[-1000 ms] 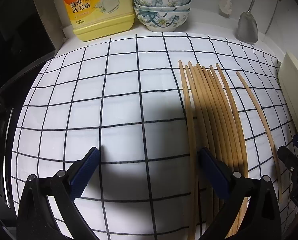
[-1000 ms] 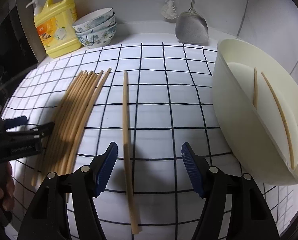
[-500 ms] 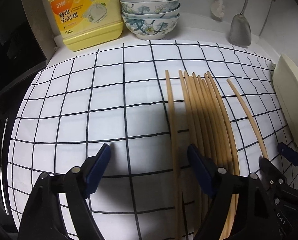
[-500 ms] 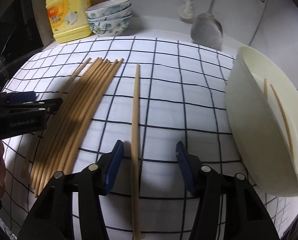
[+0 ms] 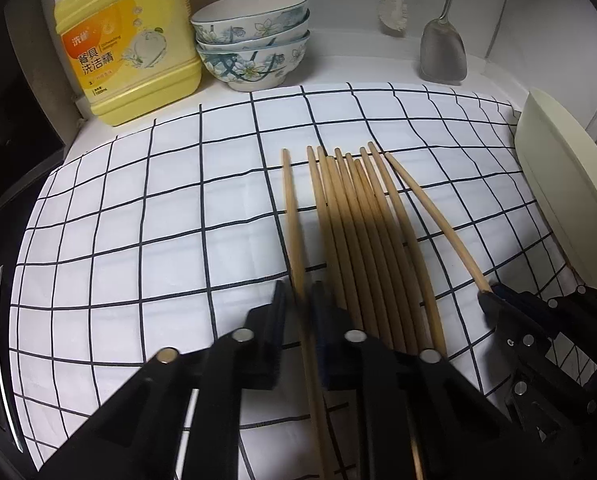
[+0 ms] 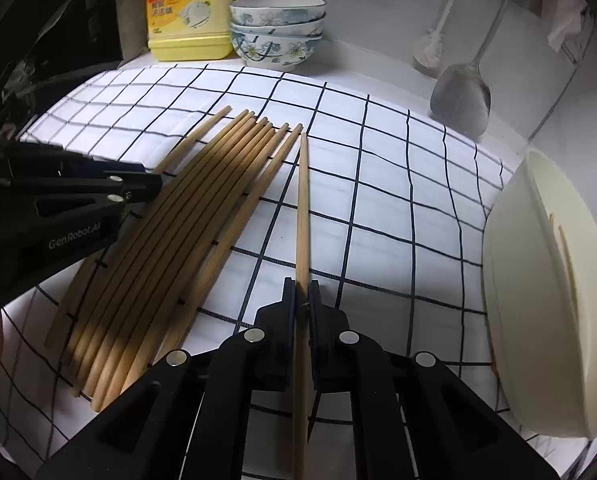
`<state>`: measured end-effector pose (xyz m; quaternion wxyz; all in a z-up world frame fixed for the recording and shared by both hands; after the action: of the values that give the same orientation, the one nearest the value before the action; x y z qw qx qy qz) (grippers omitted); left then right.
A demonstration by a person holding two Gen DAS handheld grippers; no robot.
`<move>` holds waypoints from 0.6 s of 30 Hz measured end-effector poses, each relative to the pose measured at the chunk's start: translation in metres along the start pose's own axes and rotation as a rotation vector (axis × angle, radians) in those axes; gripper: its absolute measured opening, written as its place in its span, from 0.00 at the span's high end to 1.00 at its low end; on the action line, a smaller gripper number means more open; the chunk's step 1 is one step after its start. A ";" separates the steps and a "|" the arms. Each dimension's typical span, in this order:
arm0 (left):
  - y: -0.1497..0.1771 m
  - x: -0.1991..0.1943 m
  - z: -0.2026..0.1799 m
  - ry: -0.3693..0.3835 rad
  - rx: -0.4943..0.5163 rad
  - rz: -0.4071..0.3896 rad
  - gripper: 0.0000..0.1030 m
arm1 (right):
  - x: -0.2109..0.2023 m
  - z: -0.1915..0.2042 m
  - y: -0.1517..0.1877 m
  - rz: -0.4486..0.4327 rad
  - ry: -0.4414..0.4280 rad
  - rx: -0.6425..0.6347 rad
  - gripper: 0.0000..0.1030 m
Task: Organize utensils
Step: 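Lift both held chopsticks and carry them over the basin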
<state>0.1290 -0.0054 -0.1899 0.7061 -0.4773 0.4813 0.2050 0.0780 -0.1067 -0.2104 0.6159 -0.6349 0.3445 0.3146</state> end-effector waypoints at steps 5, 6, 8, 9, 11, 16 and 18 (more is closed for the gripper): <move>0.002 -0.002 0.002 0.038 -0.010 0.011 0.93 | -0.001 -0.010 -0.001 0.016 -0.060 0.110 0.94; 0.003 -0.003 0.004 0.050 -0.016 0.014 0.93 | -0.002 -0.011 0.000 0.015 -0.070 0.128 0.94; 0.007 -0.006 0.006 0.056 -0.019 0.019 0.93 | -0.005 -0.013 0.000 0.011 -0.079 0.155 0.94; 0.010 -0.009 0.007 0.056 -0.020 0.019 0.93 | -0.007 -0.014 0.001 0.012 -0.085 0.167 0.94; 0.013 -0.016 0.008 0.062 -0.023 0.016 0.93 | -0.013 -0.015 0.001 0.009 -0.104 0.201 0.94; 0.017 -0.051 0.009 0.075 -0.012 -0.016 0.93 | -0.033 -0.013 0.002 0.007 -0.175 0.277 0.94; 0.016 -0.066 0.008 0.078 0.003 -0.028 0.93 | -0.047 -0.011 -0.001 -0.014 -0.193 0.292 0.94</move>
<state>0.0912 0.0203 -0.1389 0.6903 -0.4906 0.5019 0.1757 0.0515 -0.1152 -0.1708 0.7339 -0.5078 0.3213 0.3166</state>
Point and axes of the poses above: each gripper's, at about its wrist camera, not at the fingertips, and x roughly the way its jaws point, z to its left, y to its underside, the point moved 5 cm from there along x, roughly the way its jaws point, and after that the axes turned 12 degrees about x, right-handed, at the moved point
